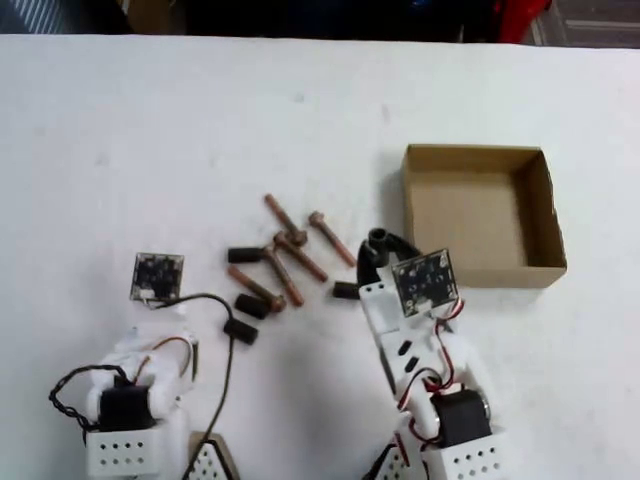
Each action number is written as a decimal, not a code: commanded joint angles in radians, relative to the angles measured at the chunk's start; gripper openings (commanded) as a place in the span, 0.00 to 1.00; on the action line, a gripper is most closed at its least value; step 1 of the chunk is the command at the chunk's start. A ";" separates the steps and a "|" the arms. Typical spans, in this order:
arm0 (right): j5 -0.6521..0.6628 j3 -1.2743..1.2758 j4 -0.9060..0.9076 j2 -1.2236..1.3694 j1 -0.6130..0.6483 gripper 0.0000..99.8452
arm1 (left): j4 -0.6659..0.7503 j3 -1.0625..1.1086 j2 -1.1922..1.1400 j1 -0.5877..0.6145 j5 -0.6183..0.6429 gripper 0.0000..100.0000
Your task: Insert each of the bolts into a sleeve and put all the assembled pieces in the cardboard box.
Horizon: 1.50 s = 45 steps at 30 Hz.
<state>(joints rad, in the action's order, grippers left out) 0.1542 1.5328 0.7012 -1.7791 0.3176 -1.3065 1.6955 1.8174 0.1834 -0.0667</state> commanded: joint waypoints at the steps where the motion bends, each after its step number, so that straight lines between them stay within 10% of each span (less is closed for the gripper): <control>1: -0.008 0.037 -0.108 -0.018 -0.004 0.02 | 0.120 -0.002 0.007 0.019 0.000 0.02; 6: -0.002 0.109 -0.223 -0.022 -0.004 0.02 | 0.238 -0.002 0.007 0.116 -0.026 0.03; 12: 0.000 0.158 -0.225 -0.021 -0.005 0.02 | 0.331 -0.003 0.008 0.194 -0.494 0.02; 38: -0.008 0.158 -0.160 -0.021 -0.010 0.02 | 0.193 -0.328 -0.001 0.170 -0.776 0.02; 45: -0.008 0.158 -0.160 -0.021 -0.008 0.02 | 0.195 -0.531 -0.351 0.166 -0.752 0.02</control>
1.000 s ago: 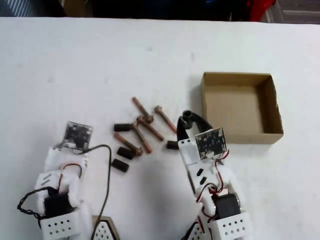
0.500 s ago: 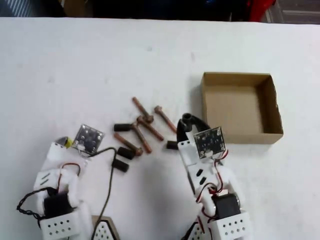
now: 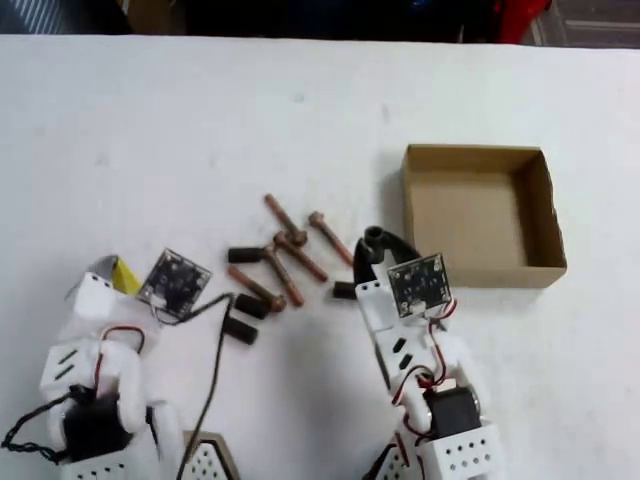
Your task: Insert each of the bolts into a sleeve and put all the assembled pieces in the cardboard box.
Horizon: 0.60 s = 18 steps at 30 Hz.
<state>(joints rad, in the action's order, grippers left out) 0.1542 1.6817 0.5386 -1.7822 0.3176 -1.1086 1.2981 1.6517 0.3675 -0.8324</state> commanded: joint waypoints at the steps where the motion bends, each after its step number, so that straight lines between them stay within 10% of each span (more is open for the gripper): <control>1: -0.008 0.009 0.002 -0.018 -0.010 0.02 | -0.003 -0.180 -0.265 -0.019 0.032 0.02; 10: -0.008 0.009 0.024 -0.018 -0.005 0.02 | -0.152 -0.508 -0.883 -0.208 0.235 0.03; 18: -0.008 0.009 0.045 -0.018 -0.005 0.02 | -0.184 -0.733 -1.268 -0.509 0.848 0.03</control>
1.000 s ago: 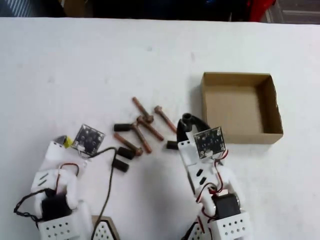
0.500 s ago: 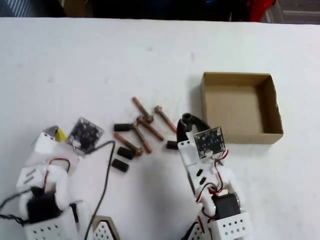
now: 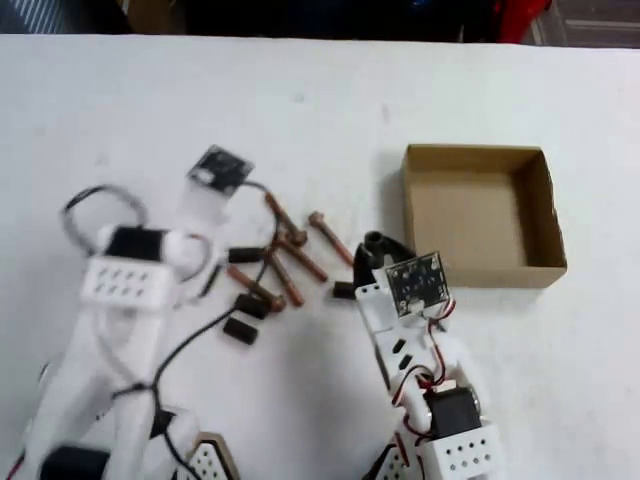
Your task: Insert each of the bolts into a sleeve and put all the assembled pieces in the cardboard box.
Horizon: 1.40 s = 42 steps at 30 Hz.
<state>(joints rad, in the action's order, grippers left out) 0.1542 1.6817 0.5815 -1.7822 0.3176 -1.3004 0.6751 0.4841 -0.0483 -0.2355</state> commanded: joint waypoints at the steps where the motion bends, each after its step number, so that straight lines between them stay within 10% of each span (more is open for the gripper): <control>1: -0.008 0.009 0.002 -0.018 -0.005 0.02 | 0.021 -0.133 -0.137 -0.117 0.325 0.03; 26: -0.008 0.009 0.002 -0.018 -0.005 0.02 | 0.359 -0.216 -0.541 -0.236 0.907 0.04; 36: -0.008 0.009 0.002 -0.018 -0.010 0.02 | 0.359 -0.216 -0.545 -0.236 1.034 0.41; 42: -0.008 0.009 0.002 -0.018 -0.010 0.02 | 0.359 -0.209 -0.549 -0.228 1.108 0.44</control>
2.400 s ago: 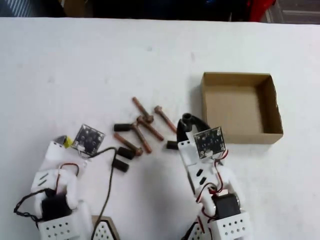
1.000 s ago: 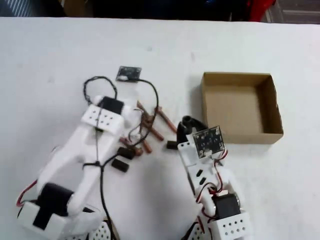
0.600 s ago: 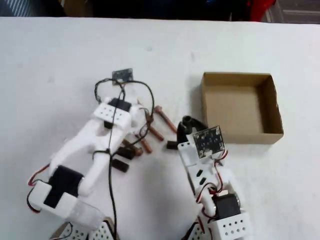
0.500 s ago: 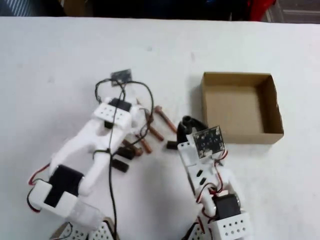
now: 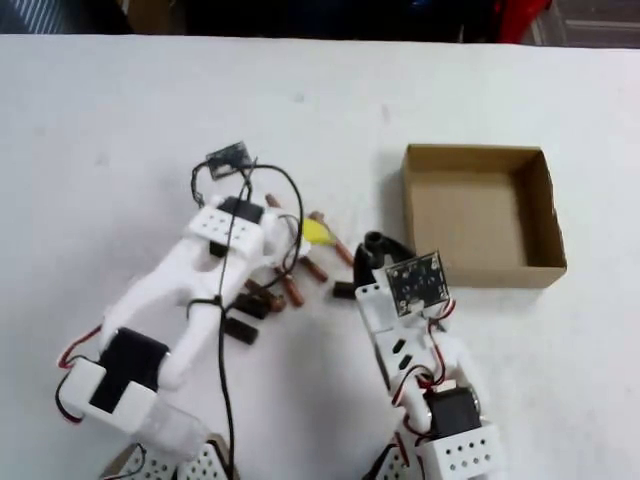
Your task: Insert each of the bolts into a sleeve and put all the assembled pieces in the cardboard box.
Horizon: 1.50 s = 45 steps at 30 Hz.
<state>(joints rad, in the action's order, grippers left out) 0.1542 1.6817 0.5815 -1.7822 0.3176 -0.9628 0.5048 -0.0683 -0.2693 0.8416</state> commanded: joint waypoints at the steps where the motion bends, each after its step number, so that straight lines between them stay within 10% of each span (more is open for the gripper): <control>1: -0.008 0.009 0.002 -0.018 -0.010 0.02 | 0.020 -0.038 0.004 -0.007 0.034 0.44; 18: -0.008 0.009 0.002 -0.018 -0.010 0.02 | 0.014 -0.037 0.004 0.077 0.028 0.19; 45: -0.005 0.009 0.002 -0.018 -0.012 0.02 | 0.184 0.110 0.002 0.036 0.034 0.19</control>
<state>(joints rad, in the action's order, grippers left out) 0.1542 1.6817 0.5815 -1.7822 0.3176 -0.8048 0.6229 -0.0698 -0.2217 0.8677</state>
